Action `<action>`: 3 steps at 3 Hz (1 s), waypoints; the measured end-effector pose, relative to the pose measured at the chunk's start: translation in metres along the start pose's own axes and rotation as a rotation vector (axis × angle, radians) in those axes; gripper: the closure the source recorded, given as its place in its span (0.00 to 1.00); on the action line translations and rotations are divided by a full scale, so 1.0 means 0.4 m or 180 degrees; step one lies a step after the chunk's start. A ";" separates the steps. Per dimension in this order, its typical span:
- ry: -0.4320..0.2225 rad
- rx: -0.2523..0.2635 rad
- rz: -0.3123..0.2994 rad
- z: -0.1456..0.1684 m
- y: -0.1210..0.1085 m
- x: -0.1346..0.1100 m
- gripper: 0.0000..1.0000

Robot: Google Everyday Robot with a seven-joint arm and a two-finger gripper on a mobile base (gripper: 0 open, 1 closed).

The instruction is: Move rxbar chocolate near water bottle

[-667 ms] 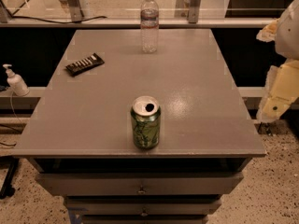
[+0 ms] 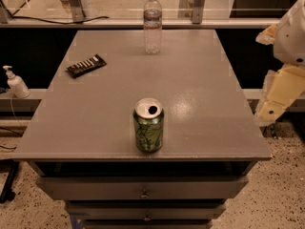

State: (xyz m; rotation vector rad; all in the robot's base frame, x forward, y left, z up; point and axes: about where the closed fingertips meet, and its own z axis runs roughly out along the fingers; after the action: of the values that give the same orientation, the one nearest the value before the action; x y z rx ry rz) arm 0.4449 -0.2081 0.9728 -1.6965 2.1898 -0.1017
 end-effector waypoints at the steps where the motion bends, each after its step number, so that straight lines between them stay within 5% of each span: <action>1: -0.0299 0.0066 -0.0173 0.074 -0.022 -0.052 0.00; 3: -0.1124 0.0089 -0.0313 0.248 -0.103 -0.192 0.00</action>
Offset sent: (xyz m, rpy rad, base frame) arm 0.0958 0.0736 -0.0643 0.2991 -0.1710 0.2269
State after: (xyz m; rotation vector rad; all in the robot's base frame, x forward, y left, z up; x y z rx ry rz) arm 0.5315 -0.1303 0.9105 -1.6615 1.8399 0.1321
